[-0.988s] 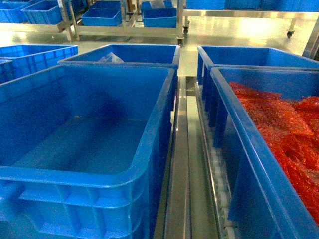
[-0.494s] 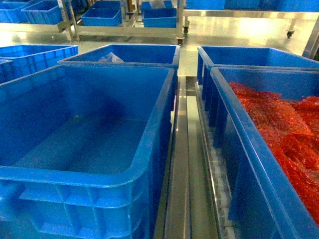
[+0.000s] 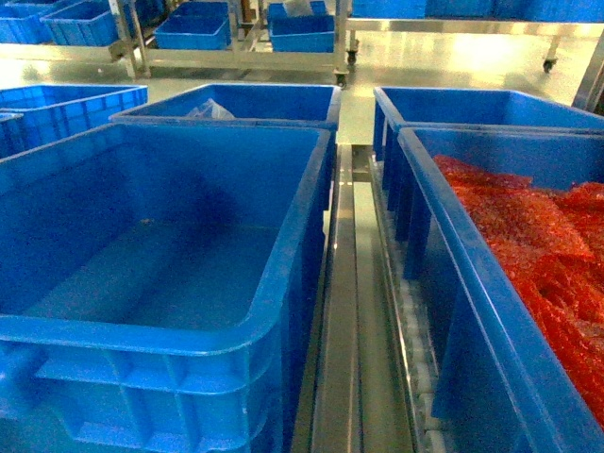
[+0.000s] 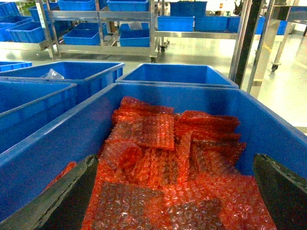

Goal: Pick blue part to blue bin on bottom shelf

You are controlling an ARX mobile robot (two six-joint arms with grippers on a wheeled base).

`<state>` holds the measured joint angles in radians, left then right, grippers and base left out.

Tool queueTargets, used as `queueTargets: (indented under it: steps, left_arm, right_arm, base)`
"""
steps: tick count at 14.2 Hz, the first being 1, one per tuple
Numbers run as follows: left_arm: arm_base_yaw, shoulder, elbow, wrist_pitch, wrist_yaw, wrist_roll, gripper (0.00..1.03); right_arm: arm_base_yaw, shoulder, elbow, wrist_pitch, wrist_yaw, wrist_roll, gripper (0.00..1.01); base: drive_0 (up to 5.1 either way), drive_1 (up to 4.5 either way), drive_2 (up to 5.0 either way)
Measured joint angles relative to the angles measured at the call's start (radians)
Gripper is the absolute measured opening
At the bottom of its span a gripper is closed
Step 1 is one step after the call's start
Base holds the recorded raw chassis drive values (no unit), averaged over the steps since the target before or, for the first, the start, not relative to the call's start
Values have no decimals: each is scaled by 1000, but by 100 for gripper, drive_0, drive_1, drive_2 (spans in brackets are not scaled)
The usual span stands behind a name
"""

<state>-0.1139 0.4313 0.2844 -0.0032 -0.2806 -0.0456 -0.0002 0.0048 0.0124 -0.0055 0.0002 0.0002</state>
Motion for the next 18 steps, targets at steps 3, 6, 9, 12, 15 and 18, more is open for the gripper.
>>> queueTargets:
  steps: [3,6,9,12,15,18]
  left_arm:
    - [0,0,0,0,0,0,43]
    - [0,0,0,0,0,0,43]
    - [0,0,0,0,0,0,43]
    - [-19,14,-14,67,-53,24,43]
    - [-163,427,51,487,-194,111,43]
    - [-186,811,227,595,-166,34,43]
  right_arm:
    - [0,0,0,0,0,0,98]
    - [0,0,0,0,0,0,98]
    - [0,0,0,0,0,0,98]
    - [0,0,0,0,0,0,98]
    - [0,0,0,0,0,0,98]
    - [0,0,0,0,0,0,98]
  base:
    - [0,0,0]
    - [0,0,0]
    - [0,0,0]
    - [0,0,0]
    - [0,0,0]
    - [0,0,0]
